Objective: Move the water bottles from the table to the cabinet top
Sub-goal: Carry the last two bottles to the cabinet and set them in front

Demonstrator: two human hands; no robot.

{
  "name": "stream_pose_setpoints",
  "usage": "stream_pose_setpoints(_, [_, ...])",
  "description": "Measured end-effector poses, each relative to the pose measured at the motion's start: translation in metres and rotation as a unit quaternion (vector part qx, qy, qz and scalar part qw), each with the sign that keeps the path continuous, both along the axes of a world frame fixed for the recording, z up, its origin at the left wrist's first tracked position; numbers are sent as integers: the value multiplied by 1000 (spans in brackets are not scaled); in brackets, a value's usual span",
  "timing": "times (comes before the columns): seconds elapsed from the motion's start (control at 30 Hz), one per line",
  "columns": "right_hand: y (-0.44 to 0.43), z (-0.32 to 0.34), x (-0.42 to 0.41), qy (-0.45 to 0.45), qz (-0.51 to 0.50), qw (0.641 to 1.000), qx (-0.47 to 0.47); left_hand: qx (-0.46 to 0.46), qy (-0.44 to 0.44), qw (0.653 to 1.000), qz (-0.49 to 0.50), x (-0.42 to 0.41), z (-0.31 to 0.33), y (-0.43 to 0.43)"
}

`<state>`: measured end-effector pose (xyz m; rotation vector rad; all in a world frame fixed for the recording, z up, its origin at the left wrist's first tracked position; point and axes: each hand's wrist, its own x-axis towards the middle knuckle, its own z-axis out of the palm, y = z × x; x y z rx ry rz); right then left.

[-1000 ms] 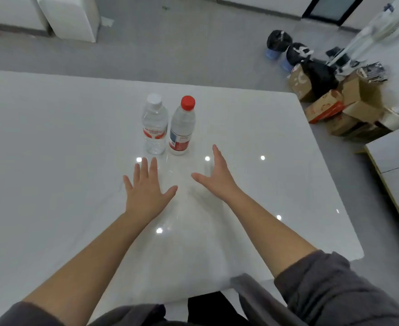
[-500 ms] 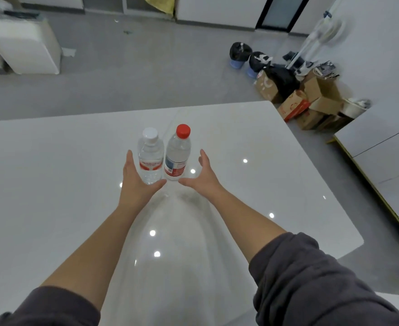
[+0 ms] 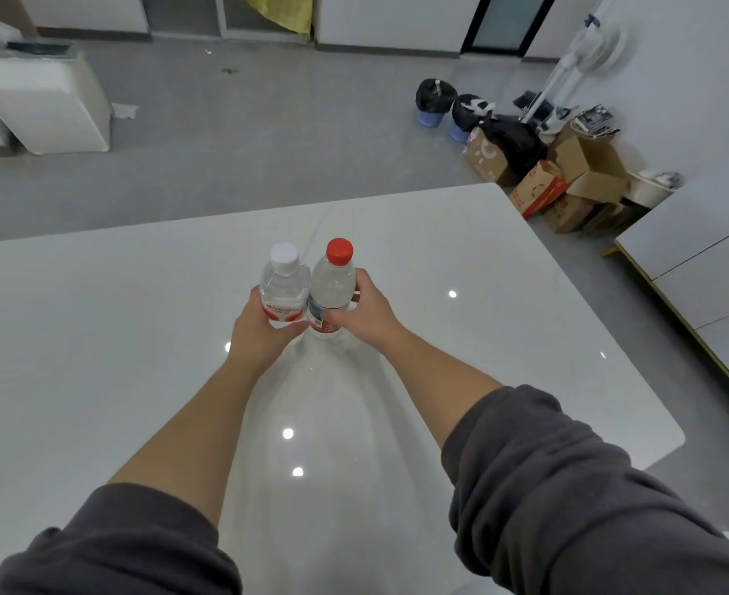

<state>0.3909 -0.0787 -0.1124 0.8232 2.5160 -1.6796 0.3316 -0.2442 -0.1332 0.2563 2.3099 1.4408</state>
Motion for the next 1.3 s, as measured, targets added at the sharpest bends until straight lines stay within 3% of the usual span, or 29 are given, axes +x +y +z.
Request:
stream_pose_setpoints(0.5, [-6, -10, 156, -4, -20, 1000, -23, 10, 16, 995, -97, 125, 2, -22])
stream_pose_setpoints(0.7, [-11, -17, 161, -2, -29, 999, -37, 42, 32, 995, -89, 136, 2, -17])
stream_pose_setpoints(0.97, [-20, -23, 158, -10, -55, 998, -23, -18, -23, 993, -111, 127, -14, -28])
stream_pose_setpoints(1.3, [-27, -52, 190, -31, -126, 991, -20, -24, -23, 991, -131, 130, -31, -32])
